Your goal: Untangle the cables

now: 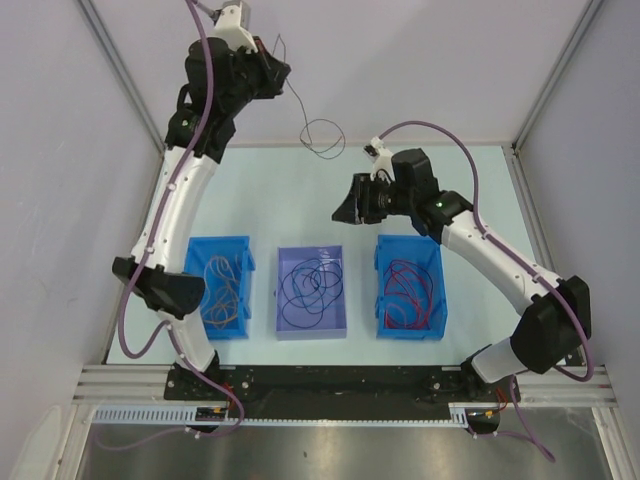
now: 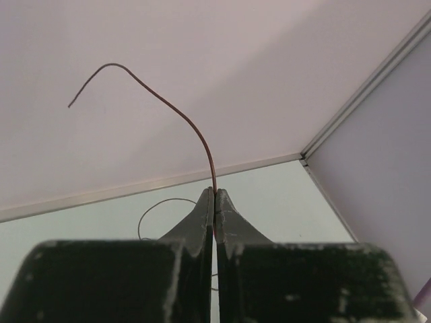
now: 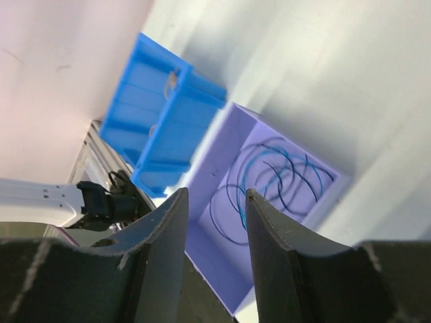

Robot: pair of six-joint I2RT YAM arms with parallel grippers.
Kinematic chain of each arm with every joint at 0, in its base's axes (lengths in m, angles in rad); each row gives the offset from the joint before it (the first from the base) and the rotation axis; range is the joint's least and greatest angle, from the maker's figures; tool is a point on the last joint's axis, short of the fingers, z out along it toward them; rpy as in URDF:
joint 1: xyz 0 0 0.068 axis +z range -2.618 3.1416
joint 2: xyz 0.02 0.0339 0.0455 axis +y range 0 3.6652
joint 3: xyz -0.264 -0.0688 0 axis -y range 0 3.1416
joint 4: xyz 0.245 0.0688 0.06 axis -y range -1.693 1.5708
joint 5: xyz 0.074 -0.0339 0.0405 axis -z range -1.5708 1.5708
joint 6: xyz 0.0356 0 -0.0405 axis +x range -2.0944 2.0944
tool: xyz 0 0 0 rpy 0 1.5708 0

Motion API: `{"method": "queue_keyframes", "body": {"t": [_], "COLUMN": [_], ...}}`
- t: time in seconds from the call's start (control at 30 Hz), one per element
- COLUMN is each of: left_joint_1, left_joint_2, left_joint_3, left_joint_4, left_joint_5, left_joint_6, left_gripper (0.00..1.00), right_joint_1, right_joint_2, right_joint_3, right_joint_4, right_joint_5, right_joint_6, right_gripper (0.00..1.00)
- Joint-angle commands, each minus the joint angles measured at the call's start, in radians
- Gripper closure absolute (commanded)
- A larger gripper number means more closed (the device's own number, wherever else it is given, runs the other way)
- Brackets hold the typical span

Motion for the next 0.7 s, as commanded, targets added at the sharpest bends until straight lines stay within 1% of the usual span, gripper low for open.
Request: {"method": "queue_keyframes", "body": {"t": [0.0, 0.13, 0.23, 0.33, 0.37, 0.53, 0.67], "left_joint_1": [0.003, 0.003, 0.003, 0.001, 0.003, 0.003, 0.003], "left_joint_2": [-0.010, -0.028, -0.039, -0.044, -0.042, -0.047, -0.050], "left_joint_3": [-0.049, -0.122, -0.147, -0.158, -0.159, -0.178, -0.184], "left_joint_4": [-0.020, 0.001, 0.003, 0.000, -0.002, 0.003, 0.003], "left_joint_5": [0.026, 0.062, 0.075, 0.081, 0.082, 0.099, 0.104], "left_joint_6": [-0.027, -0.053, -0.069, -0.073, -0.078, -0.090, -0.098], "left_gripper": [1.00, 1.00, 1.00, 1.00, 1.00, 1.00, 1.00], "right_joint_1": [0.013, 0.012, 0.012, 0.013, 0.017, 0.041, 0.055], "right_joint_2": [-0.017, -0.023, -0.023, -0.007, 0.002, 0.086, 0.151], "right_joint_3": [0.018, 0.018, 0.021, 0.035, 0.049, 0.121, 0.169], "right_joint_4": [0.179, 0.291, 0.340, 0.354, 0.384, 0.369, 0.386], "right_joint_5": [-0.046, -0.034, -0.017, -0.006, -0.006, 0.072, 0.090], "right_joint_6": [0.038, 0.045, 0.038, 0.030, 0.021, -0.037, -0.059], "right_gripper": [0.54, 0.49, 0.47, 0.46, 0.46, 0.46, 0.47]}}
